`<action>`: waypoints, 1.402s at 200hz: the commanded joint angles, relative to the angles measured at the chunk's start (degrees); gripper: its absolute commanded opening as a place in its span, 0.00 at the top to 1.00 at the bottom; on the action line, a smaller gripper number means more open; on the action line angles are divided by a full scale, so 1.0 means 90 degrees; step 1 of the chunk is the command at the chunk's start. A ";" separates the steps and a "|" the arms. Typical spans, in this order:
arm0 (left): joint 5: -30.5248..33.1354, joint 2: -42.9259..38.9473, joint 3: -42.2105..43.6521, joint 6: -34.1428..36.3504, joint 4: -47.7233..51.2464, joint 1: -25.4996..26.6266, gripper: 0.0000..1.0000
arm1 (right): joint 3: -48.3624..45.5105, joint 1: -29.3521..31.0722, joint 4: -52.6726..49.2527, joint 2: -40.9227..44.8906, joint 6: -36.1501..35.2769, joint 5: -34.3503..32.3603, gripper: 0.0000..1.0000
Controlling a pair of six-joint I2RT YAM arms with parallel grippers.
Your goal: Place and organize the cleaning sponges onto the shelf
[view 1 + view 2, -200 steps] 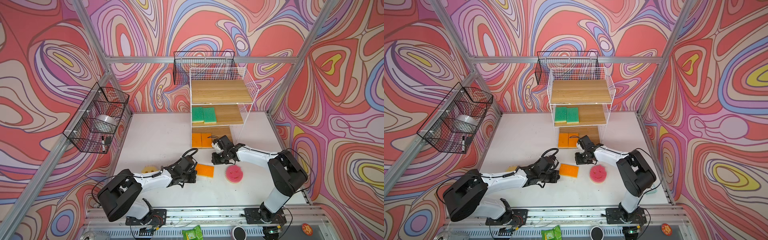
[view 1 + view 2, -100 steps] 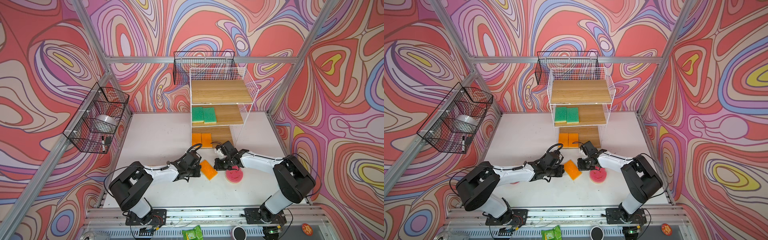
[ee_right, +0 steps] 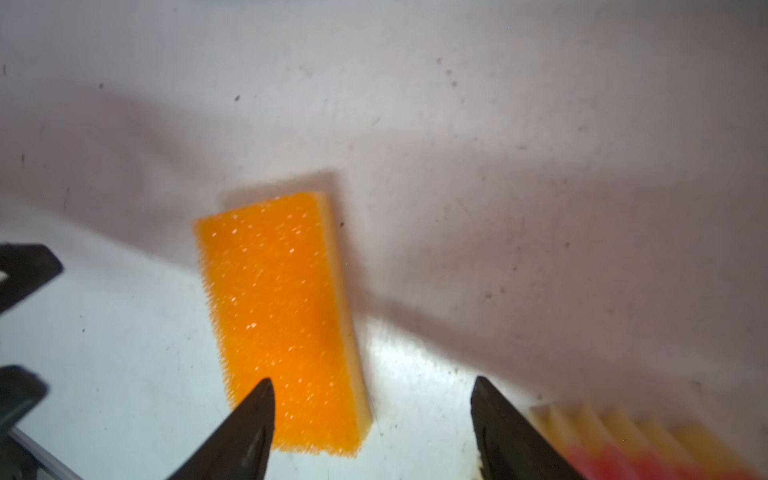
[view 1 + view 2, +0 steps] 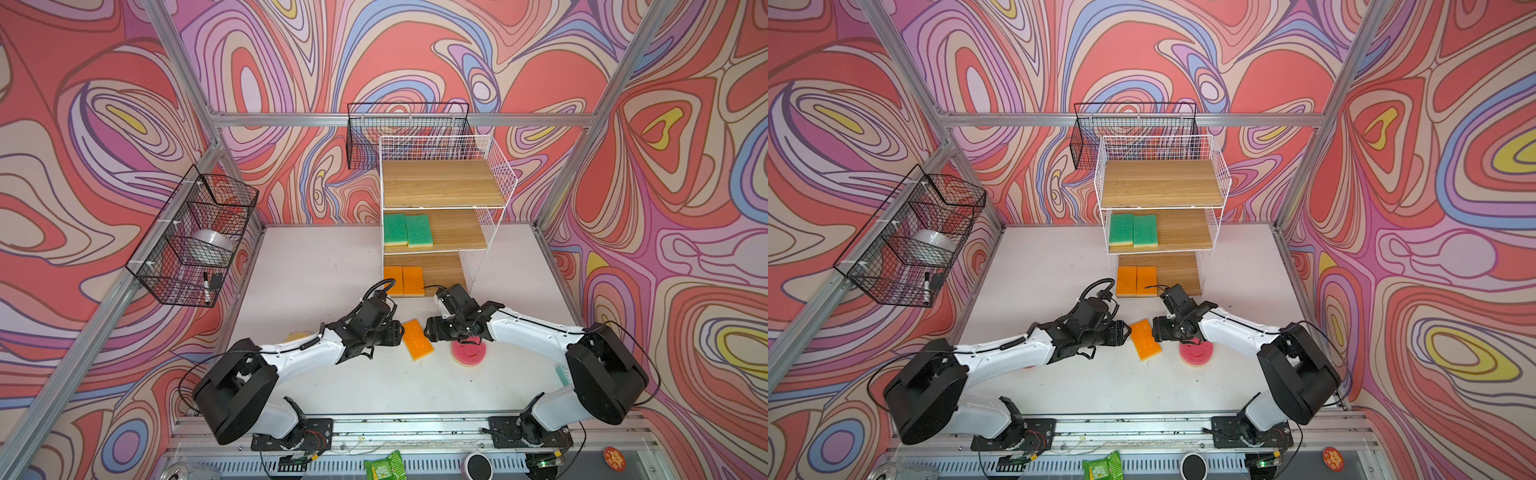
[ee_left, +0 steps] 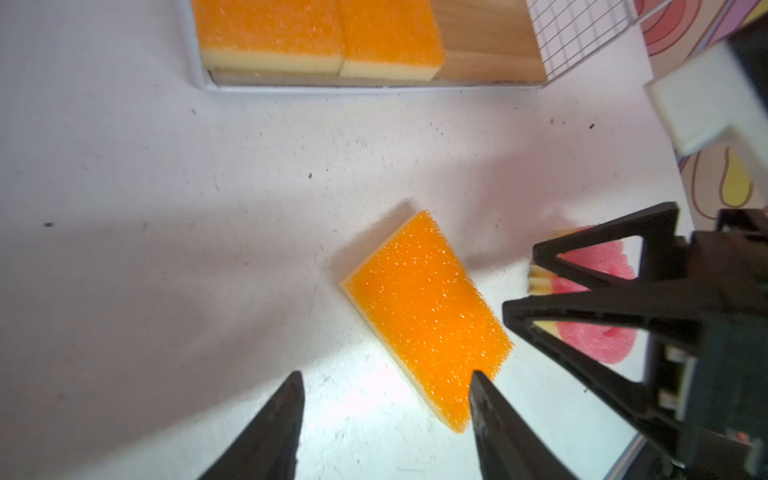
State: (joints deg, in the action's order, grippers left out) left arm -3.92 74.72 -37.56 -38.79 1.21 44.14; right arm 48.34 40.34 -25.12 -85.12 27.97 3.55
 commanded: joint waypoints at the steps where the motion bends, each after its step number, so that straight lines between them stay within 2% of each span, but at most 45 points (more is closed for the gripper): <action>1: 0.0423 -0.0723 0.0246 0.0138 0.0788 -0.0082 0.16 | 0.0134 0.0516 -0.0085 0.0230 0.0051 -0.0853 0.17; 11: 0.0491 -0.1036 0.0336 0.0136 0.1052 -0.0109 0.12 | 0.0091 0.0712 -0.0071 0.0239 0.0066 -0.1036 0.14; 49: 0.0580 -0.1935 0.0745 0.0140 0.1506 -0.0327 0.10 | 0.0157 0.1448 -0.0143 -0.0153 0.0001 -0.1729 0.08; 71: 0.0501 -0.2144 0.1040 0.0155 0.1721 -0.0525 0.09 | 0.0278 0.1619 -0.0153 -0.0507 0.0002 -0.1891 0.07; 110: 0.0373 -0.1990 0.1277 0.0140 0.1594 -0.0708 0.09 | 0.0368 0.1623 -0.0060 -0.0777 0.0105 -0.1889 0.07; 217: 0.0226 -0.1612 0.1395 0.0144 0.1156 -0.0775 0.09 | 0.0319 0.1700 0.0009 -0.0986 0.0178 -0.1606 0.08; 280: 0.0229 -0.1594 0.1381 0.0162 0.1145 -0.0793 0.09 | 0.0309 0.1703 -0.0123 -0.1014 0.0207 -0.1459 0.15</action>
State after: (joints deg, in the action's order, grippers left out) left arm -1.72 60.14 -25.50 -37.69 12.19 37.41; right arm 50.78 55.29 -25.19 -93.47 29.28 -10.24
